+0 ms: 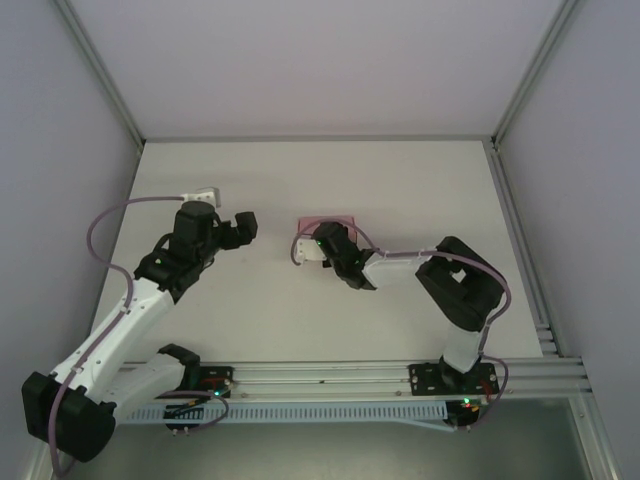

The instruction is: Assemble paper box

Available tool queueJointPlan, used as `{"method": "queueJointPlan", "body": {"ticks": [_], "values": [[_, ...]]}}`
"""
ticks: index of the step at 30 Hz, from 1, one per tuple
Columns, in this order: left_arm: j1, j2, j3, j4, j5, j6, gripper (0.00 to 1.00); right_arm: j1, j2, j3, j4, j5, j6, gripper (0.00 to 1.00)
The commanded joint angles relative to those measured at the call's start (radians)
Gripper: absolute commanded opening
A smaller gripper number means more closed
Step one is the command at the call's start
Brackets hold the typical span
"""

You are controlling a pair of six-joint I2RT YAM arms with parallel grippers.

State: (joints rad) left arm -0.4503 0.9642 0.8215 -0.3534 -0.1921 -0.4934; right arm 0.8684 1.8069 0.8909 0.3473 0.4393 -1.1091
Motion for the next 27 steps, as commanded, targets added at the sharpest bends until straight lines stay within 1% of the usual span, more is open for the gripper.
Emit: {"method": "queueJointPlan", "body": {"ticks": [1,2,3,4,6,7,8,9,12,16,18,19,21,24,25,27], "values": [[0.009,0.010,-0.008,0.000,-0.015,0.014,1.00,-0.004,0.000,-0.012,-0.011,-0.049,0.026,0.43],[0.009,0.011,-0.006,-0.002,-0.015,0.013,1.00,-0.004,-0.004,-0.008,-0.032,-0.057,0.044,0.45],[0.009,0.012,-0.005,-0.003,-0.015,0.013,1.00,-0.005,-0.007,0.001,-0.071,-0.057,0.057,0.45],[0.008,0.013,-0.004,-0.004,-0.015,0.012,1.00,-0.004,-0.012,0.011,-0.113,-0.060,0.070,0.48],[0.008,0.013,-0.005,-0.002,-0.014,0.012,1.00,-0.003,-0.030,0.023,-0.182,-0.076,0.090,0.58],[0.009,0.014,-0.004,0.001,-0.013,0.013,1.00,-0.002,-0.040,0.030,-0.216,-0.080,0.107,0.65],[0.008,0.016,-0.004,-0.001,-0.013,0.016,1.00,0.001,-0.047,0.038,-0.240,-0.077,0.122,0.70],[0.008,0.017,0.000,-0.002,-0.013,0.017,1.00,0.003,-0.055,0.043,-0.256,-0.074,0.147,0.71],[0.009,0.019,0.004,-0.001,-0.014,0.019,1.00,0.008,-0.104,0.062,-0.359,-0.140,0.209,0.75],[0.008,0.022,0.005,-0.002,-0.014,0.020,1.00,0.018,-0.161,0.143,-0.598,-0.274,0.296,0.91],[0.009,0.022,0.007,-0.001,-0.014,0.021,1.00,0.022,-0.182,0.183,-0.701,-0.336,0.324,0.94],[0.009,0.022,0.006,-0.002,-0.014,0.021,1.00,0.021,-0.196,0.209,-0.761,-0.370,0.336,1.00],[0.010,0.021,0.010,-0.003,-0.015,0.020,1.00,0.021,-0.226,0.254,-0.843,-0.426,0.375,1.00],[0.010,0.017,0.009,0.005,-0.020,0.023,1.00,0.021,-0.308,0.276,-0.845,-0.433,0.461,1.00],[0.010,0.015,0.006,0.011,-0.023,0.025,1.00,0.020,-0.340,0.274,-0.832,-0.413,0.487,1.00],[0.010,0.011,0.004,0.022,-0.037,0.028,1.00,0.013,-0.403,0.262,-0.771,-0.311,0.571,1.00]]}}
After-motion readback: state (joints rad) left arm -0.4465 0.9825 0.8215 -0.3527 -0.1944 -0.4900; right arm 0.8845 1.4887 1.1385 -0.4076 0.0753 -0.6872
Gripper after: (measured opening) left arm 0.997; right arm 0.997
